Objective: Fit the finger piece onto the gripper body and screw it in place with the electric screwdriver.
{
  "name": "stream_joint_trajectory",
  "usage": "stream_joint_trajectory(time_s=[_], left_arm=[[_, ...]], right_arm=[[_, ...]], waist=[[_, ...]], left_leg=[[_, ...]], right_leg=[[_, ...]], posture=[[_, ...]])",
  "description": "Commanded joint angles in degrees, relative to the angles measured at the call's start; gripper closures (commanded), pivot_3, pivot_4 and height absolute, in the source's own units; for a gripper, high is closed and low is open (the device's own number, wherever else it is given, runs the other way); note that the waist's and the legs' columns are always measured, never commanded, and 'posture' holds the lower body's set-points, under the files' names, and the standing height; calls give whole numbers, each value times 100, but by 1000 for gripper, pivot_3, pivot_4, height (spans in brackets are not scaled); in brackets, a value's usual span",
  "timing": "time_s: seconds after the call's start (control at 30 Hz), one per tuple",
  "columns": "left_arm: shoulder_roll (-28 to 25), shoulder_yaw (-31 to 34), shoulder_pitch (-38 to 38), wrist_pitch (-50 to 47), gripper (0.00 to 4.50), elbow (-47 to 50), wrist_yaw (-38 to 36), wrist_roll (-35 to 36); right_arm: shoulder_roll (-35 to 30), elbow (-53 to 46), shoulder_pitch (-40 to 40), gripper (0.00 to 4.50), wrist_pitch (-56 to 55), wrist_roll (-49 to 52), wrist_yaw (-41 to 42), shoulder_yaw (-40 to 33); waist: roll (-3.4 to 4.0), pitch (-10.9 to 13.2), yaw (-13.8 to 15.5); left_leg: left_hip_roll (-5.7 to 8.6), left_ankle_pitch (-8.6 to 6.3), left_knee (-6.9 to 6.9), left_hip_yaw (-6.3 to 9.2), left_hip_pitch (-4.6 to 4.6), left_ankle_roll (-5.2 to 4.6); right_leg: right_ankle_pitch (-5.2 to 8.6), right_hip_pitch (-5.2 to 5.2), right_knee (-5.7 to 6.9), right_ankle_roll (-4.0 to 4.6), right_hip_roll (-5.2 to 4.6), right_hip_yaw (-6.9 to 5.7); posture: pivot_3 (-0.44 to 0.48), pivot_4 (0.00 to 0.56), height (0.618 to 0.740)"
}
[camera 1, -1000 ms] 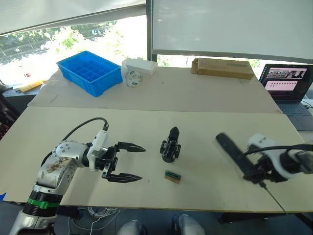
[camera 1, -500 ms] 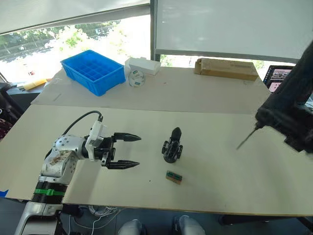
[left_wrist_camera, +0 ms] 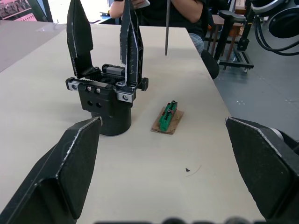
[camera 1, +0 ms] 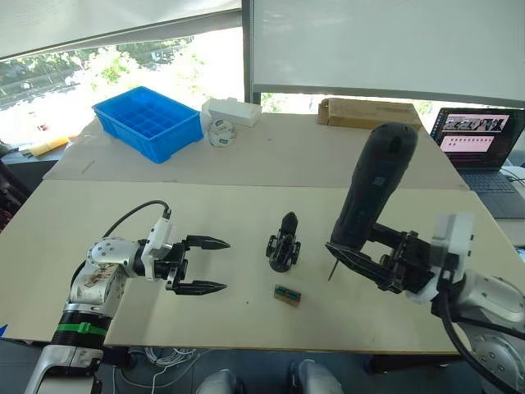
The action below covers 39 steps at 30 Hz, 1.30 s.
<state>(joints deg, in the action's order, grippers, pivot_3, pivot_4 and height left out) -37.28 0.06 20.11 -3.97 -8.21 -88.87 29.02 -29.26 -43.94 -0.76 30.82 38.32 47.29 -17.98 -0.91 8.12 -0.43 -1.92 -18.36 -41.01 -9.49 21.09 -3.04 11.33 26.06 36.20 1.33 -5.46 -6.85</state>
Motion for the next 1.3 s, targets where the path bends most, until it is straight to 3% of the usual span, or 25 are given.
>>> stream_joint_trajectory(time_s=[0.03,0.27,0.47,0.7,0.97,1.3], left_arm=[[-23,19,-94,-36,0,320,108,22],[94,-122,-381,-135,0,603,238,79],[247,-389,-446,-60,0,633,344,-119],[386,-803,-386,366,0,454,662,-821],[888,-1278,-533,478,0,389,1480,-1467],[1229,-1636,-377,605,0,108,1716,-1748]], right_arm=[[4,-99,-118,2557,-408,-11,-136,136],[-456,-98,-272,2557,-330,-596,-254,951],[-427,1,-342,2557,-704,-994,-379,1375],[-122,82,-372,2557,-1427,-800,15,1501],[-10,506,-148,2557,-2406,-1060,482,1831],[-59,709,-210,2557,-2426,-858,803,1903]], waist=[[0,0,-3],[0,0,-12],[0,0,4],[0,0,34],[-1,0,65],[-1,0,100]], left_leg=[[0,0,0,0,-1,0],[-1,0,-1,0,0,-1],[-2,0,-3,0,1,-1],[-1,0,-2,0,1,-1],[-1,-1,-4,1,1,-2],[-2,-1,-7,2,0,-4]], right_leg=[[0,-1,0,0,0,0],[0,0,0,-1,-2,2],[1,0,0,-1,-2,1],[0,-1,-3,-1,1,-1],[0,-2,-2,-1,-1,-1],[-2,-2,0,1,-2,-2]], posture=[[0,150,740],[0,150,740],[0,150,740],[0,150,740],[0,150,740],[0,150,740]])
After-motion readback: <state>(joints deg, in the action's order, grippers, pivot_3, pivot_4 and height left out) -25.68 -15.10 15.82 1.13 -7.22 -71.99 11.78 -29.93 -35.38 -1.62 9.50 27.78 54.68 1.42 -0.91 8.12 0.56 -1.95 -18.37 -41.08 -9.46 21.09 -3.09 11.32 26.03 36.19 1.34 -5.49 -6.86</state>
